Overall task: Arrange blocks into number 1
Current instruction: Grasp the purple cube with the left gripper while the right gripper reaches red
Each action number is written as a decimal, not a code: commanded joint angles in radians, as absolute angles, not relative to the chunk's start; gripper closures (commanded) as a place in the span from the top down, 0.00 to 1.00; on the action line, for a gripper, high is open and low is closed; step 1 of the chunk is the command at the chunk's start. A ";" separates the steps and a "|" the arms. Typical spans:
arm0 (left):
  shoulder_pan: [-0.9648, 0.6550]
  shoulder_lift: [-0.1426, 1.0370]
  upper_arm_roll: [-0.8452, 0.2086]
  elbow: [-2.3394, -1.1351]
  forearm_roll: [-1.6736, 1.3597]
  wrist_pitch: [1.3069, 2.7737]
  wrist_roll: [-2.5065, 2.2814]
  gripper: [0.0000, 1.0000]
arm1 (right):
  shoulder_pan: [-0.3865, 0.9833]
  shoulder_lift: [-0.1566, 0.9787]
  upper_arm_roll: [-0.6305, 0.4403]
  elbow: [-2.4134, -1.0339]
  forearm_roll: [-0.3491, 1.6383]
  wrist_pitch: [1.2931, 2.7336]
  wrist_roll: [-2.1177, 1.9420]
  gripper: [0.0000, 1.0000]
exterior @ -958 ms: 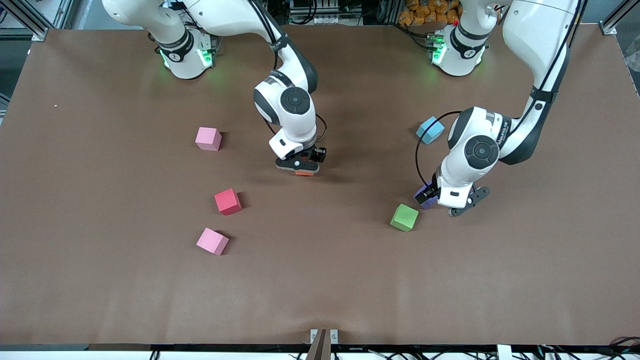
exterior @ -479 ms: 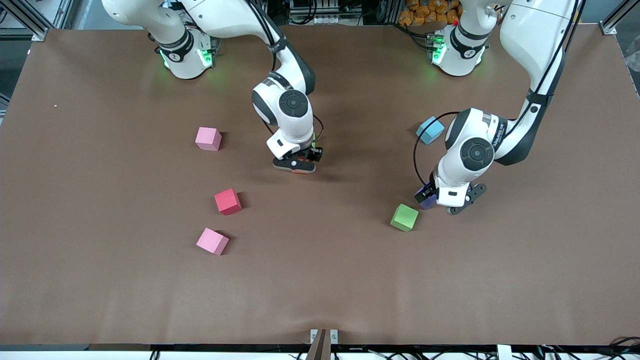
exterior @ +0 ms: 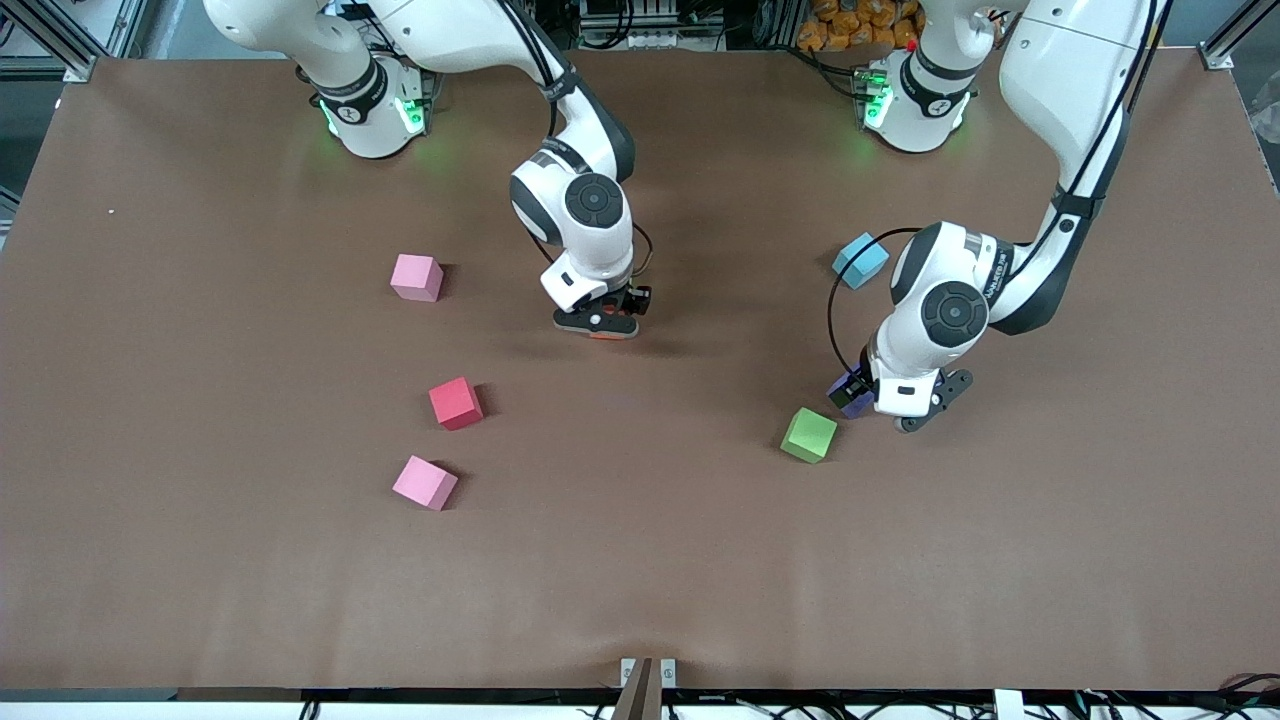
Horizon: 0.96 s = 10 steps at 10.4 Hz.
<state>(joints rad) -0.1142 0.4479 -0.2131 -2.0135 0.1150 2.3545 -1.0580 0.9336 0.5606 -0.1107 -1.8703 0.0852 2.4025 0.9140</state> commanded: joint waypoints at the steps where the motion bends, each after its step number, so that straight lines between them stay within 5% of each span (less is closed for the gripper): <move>1: -0.109 0.471 -0.218 -1.994 0.132 2.364 -1.081 1.00 | 0.919 0.532 -0.097 -1.893 0.071 2.405 0.937 1.00; 5: -0.112 0.511 -0.216 -1.967 0.132 2.365 -1.081 1.00 | 0.687 0.347 -0.025 -1.986 0.068 2.392 0.922 1.00; 9: -0.112 0.525 -0.215 -1.962 0.133 2.365 -1.081 1.00 | 0.461 0.324 -0.012 -1.970 0.014 2.387 0.895 1.00; 10: -0.112 0.525 -0.215 -1.962 0.133 2.365 -1.081 0.74 | 0.412 0.330 -0.012 -1.961 -0.044 2.385 0.849 1.00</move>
<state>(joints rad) -0.1134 0.5167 -0.2126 -1.9746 0.1150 2.3597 -1.0580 0.4820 0.3395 -0.0372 -1.9486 0.0210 2.3788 0.8842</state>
